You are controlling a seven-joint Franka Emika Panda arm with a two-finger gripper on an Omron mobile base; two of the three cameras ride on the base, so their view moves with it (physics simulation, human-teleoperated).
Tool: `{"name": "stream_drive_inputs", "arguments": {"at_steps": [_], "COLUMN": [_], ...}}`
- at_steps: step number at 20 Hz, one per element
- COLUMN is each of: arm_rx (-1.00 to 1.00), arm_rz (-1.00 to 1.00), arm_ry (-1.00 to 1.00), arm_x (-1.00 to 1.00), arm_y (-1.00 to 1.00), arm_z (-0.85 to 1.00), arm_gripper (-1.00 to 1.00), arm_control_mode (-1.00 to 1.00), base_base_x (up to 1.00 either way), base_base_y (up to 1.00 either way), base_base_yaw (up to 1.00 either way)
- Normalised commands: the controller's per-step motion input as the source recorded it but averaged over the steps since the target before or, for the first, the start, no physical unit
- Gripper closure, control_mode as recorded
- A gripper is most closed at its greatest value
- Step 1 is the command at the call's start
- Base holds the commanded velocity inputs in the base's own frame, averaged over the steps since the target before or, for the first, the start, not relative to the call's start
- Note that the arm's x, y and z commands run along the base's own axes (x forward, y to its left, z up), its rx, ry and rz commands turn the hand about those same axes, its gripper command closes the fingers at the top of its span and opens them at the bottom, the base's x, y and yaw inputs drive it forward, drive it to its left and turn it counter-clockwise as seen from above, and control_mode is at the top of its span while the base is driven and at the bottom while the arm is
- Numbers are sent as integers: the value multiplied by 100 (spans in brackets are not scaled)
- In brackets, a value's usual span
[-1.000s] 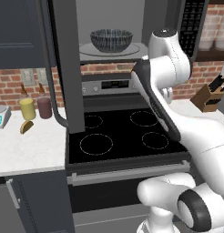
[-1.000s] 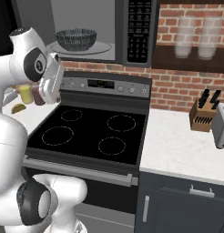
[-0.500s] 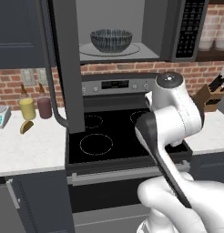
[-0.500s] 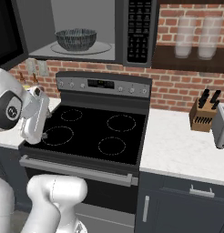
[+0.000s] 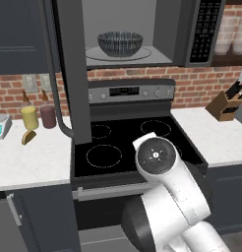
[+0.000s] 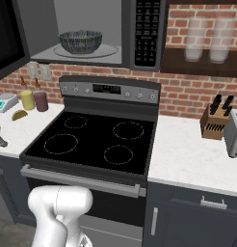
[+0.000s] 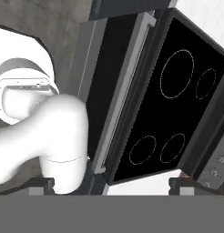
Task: Pick the tomato from the sink and place it in the bowl. Then pick the bowl and place it in the microwave. Then close the microwave door and press the start button.
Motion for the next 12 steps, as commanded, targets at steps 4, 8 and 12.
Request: {"name": "stream_drive_inputs", "arguments": {"at_steps": [4, 8, 12], "arm_rx": [-10, -14, -16], "arm_rz": [5, 2, 0], "arm_ry": [-22, -25, -23], "arm_x": [-88, -21, 1], "arm_y": [98, 100, 100], "arm_z": [0, 0, 15], "arm_gripper": [-100, -100, -100], "arm_control_mode": [-100, -100, -100], "base_base_x": [0, 0, 0], "base_base_y": [0, 0, 0], "base_base_yaw": [0, 0, 0]}}
